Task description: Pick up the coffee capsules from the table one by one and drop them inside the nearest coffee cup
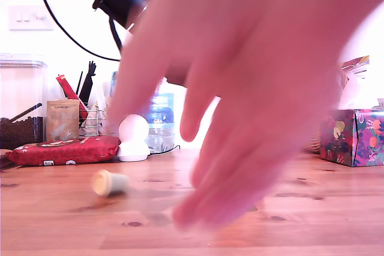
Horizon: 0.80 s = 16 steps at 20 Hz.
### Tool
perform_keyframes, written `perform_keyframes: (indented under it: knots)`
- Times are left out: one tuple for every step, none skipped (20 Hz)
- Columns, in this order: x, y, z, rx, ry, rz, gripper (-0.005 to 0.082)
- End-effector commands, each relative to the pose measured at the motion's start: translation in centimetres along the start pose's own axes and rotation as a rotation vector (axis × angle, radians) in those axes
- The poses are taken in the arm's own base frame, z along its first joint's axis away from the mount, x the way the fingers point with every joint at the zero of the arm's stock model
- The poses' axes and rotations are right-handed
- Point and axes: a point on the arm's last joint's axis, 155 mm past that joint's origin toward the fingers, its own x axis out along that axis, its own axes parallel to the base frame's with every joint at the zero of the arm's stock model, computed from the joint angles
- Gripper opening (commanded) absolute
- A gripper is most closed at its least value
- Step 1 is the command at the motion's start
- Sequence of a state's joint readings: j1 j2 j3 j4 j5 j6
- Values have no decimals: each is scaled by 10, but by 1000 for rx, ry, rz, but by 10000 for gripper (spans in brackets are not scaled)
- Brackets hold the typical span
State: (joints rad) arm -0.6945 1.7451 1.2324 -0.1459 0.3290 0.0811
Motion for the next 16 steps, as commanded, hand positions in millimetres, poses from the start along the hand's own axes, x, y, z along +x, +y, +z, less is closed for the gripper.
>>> perform_keyframes:
  knots:
    - [-4,3,3,-19,-8,11,-19]
    - [-4,3,0,-36,4,10,-19]
    - [-4,2,-5,-52,25,8,-19]
    - [-5,2,-9,-65,39,8,-19]
    - [-5,1,-11,-68,48,6,-19]
    - [-5,1,-13,-70,55,5,-19]
    - [-6,0,-13,-71,58,5,-19]
    - [-9,-1,-10,-68,50,6,-19]
    - [-14,-2,-4,-62,34,7,-19]
    - [-21,-2,4,-56,12,14,-19]
    - [-28,-3,10,-49,-6,25,-19]
    - [-36,-3,16,-45,-20,33,-19]
    - [-42,-5,19,-42,-29,30,-19]
    - [-46,-6,20,-41,-31,31,-19]
    - [-48,-7,20,-41,-30,31,-19]
    - [-49,-8,19,-41,-30,31,-19]
